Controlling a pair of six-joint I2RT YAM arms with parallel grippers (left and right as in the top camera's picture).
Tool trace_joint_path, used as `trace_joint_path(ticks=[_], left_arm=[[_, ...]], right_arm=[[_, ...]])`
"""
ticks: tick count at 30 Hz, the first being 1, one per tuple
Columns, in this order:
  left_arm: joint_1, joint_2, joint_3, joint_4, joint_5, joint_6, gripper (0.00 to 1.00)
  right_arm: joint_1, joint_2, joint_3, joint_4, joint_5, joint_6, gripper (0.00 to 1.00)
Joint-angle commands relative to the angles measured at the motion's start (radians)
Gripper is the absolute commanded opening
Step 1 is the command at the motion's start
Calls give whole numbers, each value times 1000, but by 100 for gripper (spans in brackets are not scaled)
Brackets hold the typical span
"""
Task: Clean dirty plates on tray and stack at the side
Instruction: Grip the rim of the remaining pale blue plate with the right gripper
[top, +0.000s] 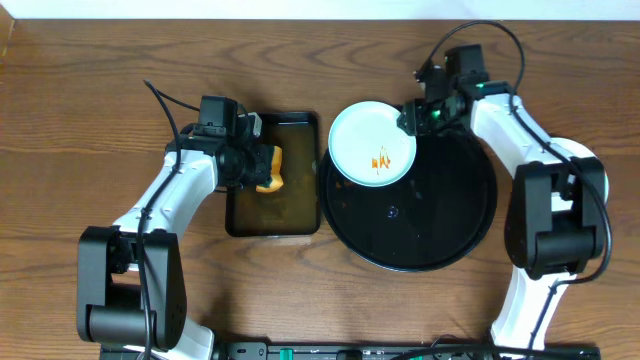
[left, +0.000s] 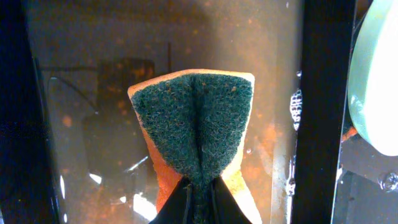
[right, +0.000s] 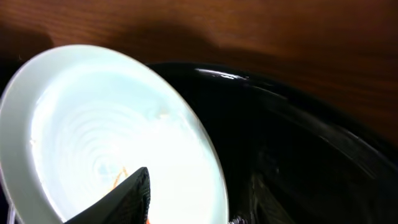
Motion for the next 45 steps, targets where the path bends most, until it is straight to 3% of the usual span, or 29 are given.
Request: trace_joint_path(ticks=[1, 5, 11, 14, 18, 26, 36, 45], left_arm=[[-2, -9, -6, -3, -5, 9, 8], [-2, -9, -6, -3, -6, 9, 8], [-2, -9, -6, -3, -5, 9, 8], [-2, -9, -6, -3, -6, 9, 8], [-2, -9, -6, -3, -5, 9, 8], [-2, -9, -6, -3, -5, 9, 8], [-2, -8, -8, -2, -6, 10, 8], [-2, -8, -8, -3, -5, 9, 8]], right_arm=[[8, 40, 11, 16, 6, -20, 48], [8, 51, 11, 29, 58, -15, 45], [12, 51, 6, 11, 57, -15, 31], [21, 51, -11, 11, 58, -15, 14], [22, 51, -20, 11, 58, -15, 1], [19, 41, -20, -158, 74, 3, 1], [18, -29, -20, -476, 327, 190, 1], [19, -47, -58, -546, 314, 233, 1]])
